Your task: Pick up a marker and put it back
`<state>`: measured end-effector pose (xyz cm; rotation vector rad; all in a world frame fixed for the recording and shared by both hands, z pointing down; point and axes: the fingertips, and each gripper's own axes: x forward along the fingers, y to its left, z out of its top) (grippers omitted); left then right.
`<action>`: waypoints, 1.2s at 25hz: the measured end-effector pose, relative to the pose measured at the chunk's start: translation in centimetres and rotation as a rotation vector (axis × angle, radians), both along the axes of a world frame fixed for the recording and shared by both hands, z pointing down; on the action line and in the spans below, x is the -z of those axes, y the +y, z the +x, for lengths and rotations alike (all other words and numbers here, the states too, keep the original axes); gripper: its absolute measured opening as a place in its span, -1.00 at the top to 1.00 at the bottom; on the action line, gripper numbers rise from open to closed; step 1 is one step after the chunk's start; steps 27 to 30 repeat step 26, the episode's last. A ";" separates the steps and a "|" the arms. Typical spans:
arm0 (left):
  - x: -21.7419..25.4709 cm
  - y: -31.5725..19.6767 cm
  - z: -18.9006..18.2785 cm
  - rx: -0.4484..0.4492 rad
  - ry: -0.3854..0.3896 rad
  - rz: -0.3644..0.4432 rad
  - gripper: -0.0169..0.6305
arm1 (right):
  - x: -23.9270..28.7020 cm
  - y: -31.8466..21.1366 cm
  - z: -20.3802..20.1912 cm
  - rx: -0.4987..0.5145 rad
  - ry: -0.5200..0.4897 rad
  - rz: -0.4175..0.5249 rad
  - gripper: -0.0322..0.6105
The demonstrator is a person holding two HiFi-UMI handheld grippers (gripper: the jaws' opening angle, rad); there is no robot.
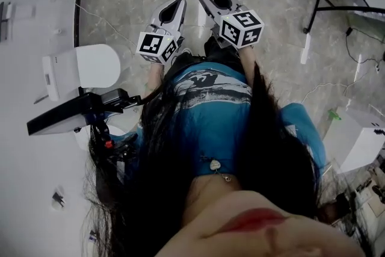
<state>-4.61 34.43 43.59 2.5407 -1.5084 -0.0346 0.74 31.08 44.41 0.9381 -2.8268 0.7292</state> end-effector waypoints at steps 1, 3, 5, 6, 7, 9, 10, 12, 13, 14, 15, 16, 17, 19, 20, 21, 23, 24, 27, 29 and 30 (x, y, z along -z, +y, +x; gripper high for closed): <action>0.0 0.8 -0.5 -0.007 -0.002 0.000 0.94 | 0.1 0.9 -0.5 -0.009 -0.010 -0.004 0.65; -0.1 1.2 -0.5 -0.027 -0.008 -0.004 0.94 | -0.1 1.5 -0.5 -0.029 -0.021 -0.010 0.68; -0.4 1.2 0.0 -0.048 -0.012 -0.012 0.94 | -0.5 1.8 0.0 -0.048 -0.021 -0.018 0.68; -0.5 1.3 0.2 -0.056 -0.012 -0.017 0.94 | -0.8 2.0 0.2 -0.056 -0.021 -0.024 0.68; -0.7 1.5 0.4 -0.064 -0.010 -0.022 0.94 | -1.0 2.3 0.3 -0.063 -0.020 -0.029 0.68; -1.0 1.7 0.6 -0.078 -0.001 -0.028 0.94 | -1.3 2.9 0.5 -0.075 -0.016 -0.035 0.68; -1.0 1.7 0.8 -0.087 0.004 -0.030 0.94 | -1.4 3.1 0.7 -0.083 -0.013 -0.035 0.68; -0.8 1.6 1.2 -0.108 0.007 -0.028 0.94 | -1.2 3.2 1.2 -0.104 -0.011 -0.035 0.68; -0.7 1.5 1.5 -0.119 0.006 -0.027 0.94 | -1.1 3.2 1.5 -0.114 -0.011 -0.036 0.68; -0.6 1.4 1.8 -0.129 0.006 -0.025 0.94 | -1.1 3.1 1.8 -0.124 -0.011 -0.038 0.68; -0.5 1.3 2.0 -0.136 0.007 -0.025 0.94 | -1.1 3.1 2.1 -0.132 -0.010 -0.040 0.68; -0.5 1.2 2.1 -0.140 0.008 -0.024 0.94 | -1.2 3.1 2.3 -0.138 -0.009 -0.043 0.68; -0.4 1.2 2.1 -0.142 0.009 -0.024 0.94 | -1.2 3.1 2.4 -0.142 -0.006 -0.045 0.68; -0.4 1.6 1.9 -0.140 0.009 -0.018 0.94 | -1.2 3.4 2.4 -0.146 -0.001 -0.042 0.68; -0.3 2.0 1.7 -0.140 0.008 -0.011 0.94 | -1.1 3.8 2.2 -0.148 0.001 -0.036 0.68; -0.1 2.6 1.3 -0.142 0.007 -0.003 0.94 | -0.9 4.4 2.0 -0.152 0.002 -0.028 0.68; 0.4 3.8 0.5 -0.150 0.004 0.015 0.94 | -0.5 5.7 1.4 -0.166 0.002 -0.011 0.68; 0.6 4.3 0.2 -0.154 0.003 0.023 0.94 | -0.3 6.2 1.1 -0.173 0.002 -0.003 0.68; 0.9 5.2 -0.4 -0.164 0.002 0.035 0.94 | -0.1 7.2 0.7 -0.188 0.001 0.008 0.68; 0.9 5.2 -0.4 -0.164 0.002 0.035 0.94 | -0.1 7.2 0.7 -0.188 0.001 0.008 0.68; 0.9 5.2 -0.4 -0.164 0.002 0.035 0.94 | -0.1 7.2 0.7 -0.188 0.001 0.008 0.68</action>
